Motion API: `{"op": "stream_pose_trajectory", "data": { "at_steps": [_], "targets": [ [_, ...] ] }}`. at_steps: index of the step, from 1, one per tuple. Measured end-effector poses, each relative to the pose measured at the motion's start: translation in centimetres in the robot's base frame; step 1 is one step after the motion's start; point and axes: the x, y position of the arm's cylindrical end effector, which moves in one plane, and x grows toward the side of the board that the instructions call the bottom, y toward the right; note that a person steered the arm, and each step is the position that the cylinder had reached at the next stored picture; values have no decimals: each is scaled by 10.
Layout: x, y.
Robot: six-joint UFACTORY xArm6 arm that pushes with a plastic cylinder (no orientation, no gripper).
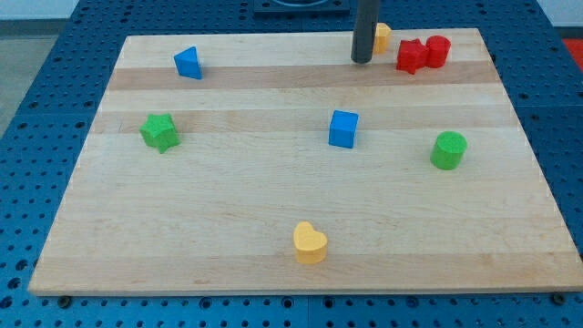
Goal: Nudge the yellow hexagon towards the red star
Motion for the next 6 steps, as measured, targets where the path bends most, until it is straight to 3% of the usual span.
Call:
{"op": "stream_pose_trajectory", "data": {
  "at_steps": [1, 2, 3, 6],
  "targets": [
    [0, 0],
    [-16, -41],
    [-51, -61],
    [-64, -19]
  ]
}}
